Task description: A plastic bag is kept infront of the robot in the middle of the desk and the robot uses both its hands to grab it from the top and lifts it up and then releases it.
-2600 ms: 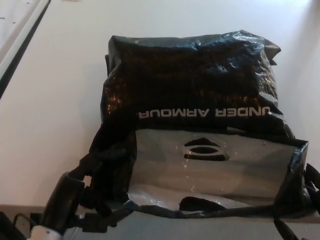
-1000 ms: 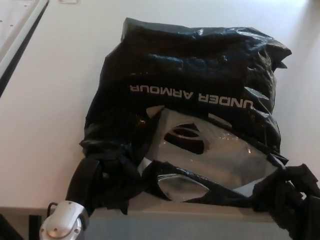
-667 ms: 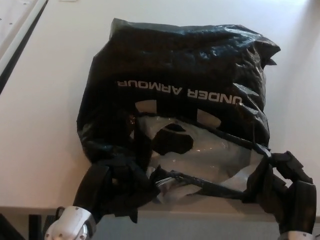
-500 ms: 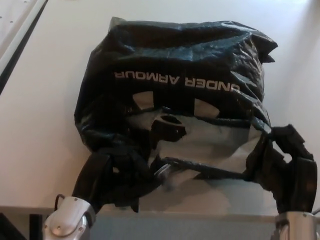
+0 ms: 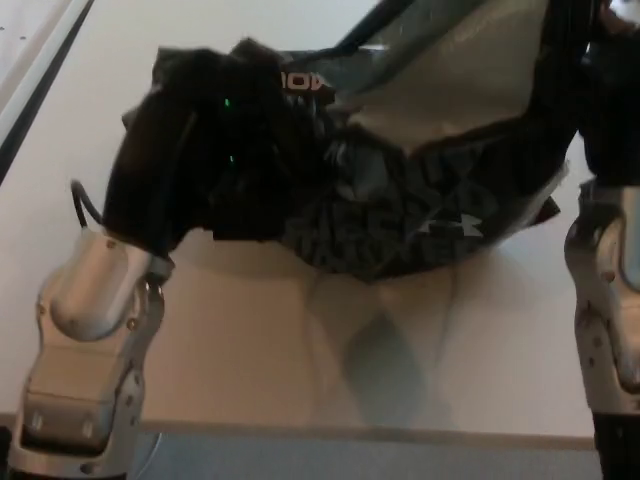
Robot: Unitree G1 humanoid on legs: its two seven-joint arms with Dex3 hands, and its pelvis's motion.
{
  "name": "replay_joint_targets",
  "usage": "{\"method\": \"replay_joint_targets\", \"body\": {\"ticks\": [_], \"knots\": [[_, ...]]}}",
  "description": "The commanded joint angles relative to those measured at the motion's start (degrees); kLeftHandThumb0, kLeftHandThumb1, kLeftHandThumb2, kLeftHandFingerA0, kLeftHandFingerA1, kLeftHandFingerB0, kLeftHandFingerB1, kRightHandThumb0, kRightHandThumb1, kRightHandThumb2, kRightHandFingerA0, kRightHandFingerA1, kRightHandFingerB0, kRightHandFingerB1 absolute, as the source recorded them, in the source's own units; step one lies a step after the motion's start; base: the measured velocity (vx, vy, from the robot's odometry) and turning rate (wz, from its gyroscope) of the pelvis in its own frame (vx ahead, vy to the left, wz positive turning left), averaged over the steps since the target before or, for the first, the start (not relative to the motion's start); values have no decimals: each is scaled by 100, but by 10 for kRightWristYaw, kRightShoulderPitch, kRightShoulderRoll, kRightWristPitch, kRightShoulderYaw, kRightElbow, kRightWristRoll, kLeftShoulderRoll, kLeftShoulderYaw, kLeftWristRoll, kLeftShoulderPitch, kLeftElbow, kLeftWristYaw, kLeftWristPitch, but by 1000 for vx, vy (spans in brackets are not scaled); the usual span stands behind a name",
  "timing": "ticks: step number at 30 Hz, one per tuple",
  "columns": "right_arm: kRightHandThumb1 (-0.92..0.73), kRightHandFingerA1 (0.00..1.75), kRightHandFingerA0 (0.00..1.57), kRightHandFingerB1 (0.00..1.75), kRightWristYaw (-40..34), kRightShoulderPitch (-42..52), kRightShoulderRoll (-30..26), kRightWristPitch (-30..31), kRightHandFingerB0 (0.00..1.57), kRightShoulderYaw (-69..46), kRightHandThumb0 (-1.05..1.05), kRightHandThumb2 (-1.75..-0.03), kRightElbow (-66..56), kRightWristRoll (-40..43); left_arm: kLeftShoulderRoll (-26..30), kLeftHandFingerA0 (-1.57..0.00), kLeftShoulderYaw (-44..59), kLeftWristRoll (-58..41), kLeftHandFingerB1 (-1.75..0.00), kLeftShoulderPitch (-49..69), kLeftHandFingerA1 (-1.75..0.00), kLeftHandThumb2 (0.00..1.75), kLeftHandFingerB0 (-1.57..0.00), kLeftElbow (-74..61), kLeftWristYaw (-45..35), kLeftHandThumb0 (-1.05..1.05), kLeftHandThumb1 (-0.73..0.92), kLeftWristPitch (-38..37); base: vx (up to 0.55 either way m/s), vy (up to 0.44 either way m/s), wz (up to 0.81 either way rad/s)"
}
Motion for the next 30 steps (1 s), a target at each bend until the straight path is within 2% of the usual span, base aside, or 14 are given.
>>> {"method": "replay_joint_targets", "body": {"ticks": [1, 2, 3, 4, 6, 7, 8, 9, 12, 13, 16, 20, 23, 30], "knots": [[-88, 175, 88, 163, 33, -152, -61, 152, 55, -24, -46, -66, -114, 56, 43, -98, 64, -36, -173, -184, -175, 59, -72, -208, 71, -36, 63, 125, 0, 0, 0], [-88, 175, 90, 164, 31, -153, -63, 165, 56, -27, -47, -66, -121, 57, 41, -126, 68, -21, -133, -197, -146, 84, -102, -216, 79, -39, 44, 122, 0, 0, 0], [-88, 175, 90, 164, 27, -153, -63, 178, 56, -28, -47, -66, -129, 60, 38, -126, 68, -10, -133, -202, -146, 84, -102, -221, 83, -39, 44, 116, 0, 0, 0], [-89, 175, 88, 162, 25, -148, -63, 186, 55, -28, -47, -66, -136, 61, 36, -98, 69, -14, -175, -209, -175, 59, -68, -227, 82, -27, 65, 109, 0, 0, 0], [-89, 175, 88, 163, 23, -132, -60, 208, 55, -28, -46, -66, -158, 72, 37, -93, 72, -39, -173, -229, -175, 60, -71, -248, 76, -26, 65, 106, 0, 0, 0], [-89, 175, 90, 164, 24, -127, -59, 216, 57, -28, -45, -66, -167, 80, 38, -123, 74, -49, -134, -239, -145, 86, -103, -254, 72, -30, 48, 107, 0, 0, 0], [-89, 175, 90, 164, 25, -125, -58, 221, 57, -28, -45, -66, -172, 86, 38, -123, 75, -55, -134, -244, -145, 86, -103, -257, 70, -30, 48, 108, 0, 0, 0], [-88, 175, 92, 164, 32, -116, -58, 222, 57, -27, -44, -66, -182, 98, 41, -91, 75, -61, -175, -247, -175, 61, -66, -266, 66, -25, 67, 112, 0, 0, 0], [-87, 175, 94, 164, 41, -93, -59, 238, 56, -21, -45, -66, -213, 113, 40, -99, 74, -51, -175, -257, -175, 59, -74, -296, 76, -29, 63, 134, 0, 0, 0], [-87, 175, 94, 166, 39, -84, -58, 252, 55, -15, -45, -66, -236, 115, 45, -130, 75, -65, -134, -274, -145, 83, -108, -305, 71, -35, 40, 138, 0, 0, 0], [-86, 175, 98, 165, 40, -78, -55, 268, 57, -12, -46, -66, -257, 128, 21, -98, 57, -21, -135, -273, -175, 61, -82, -285, 85, -52, 52, 74, 0, 0, 0], [-86, 175, 99, 164, 41, -78, -52, 290, 59, -8, -46, -66, -275, 137, -20, -95, 16, 103, -140, -269, -175, 62, -76, -242, 130, -49, 53, -48, 0, 0, 0], [-88, 175, 94, 164, 35, -98, -65, 271, 56, 3, -43, -66, -232, 61, 114, -98, 75, 10, -175, -289, -175, 57, -74, -249, 20, -30, 55, 92, 0, 0, 0], [-88, 175, 86, 162, 27, -181, -123, 256, 53, -6, -42, -65, -10, -21, 184, -103, 71, 28, -175, -309, -175, 57, -81, -48, -6, -21, 59, 11, 0, 0, 0]]}}
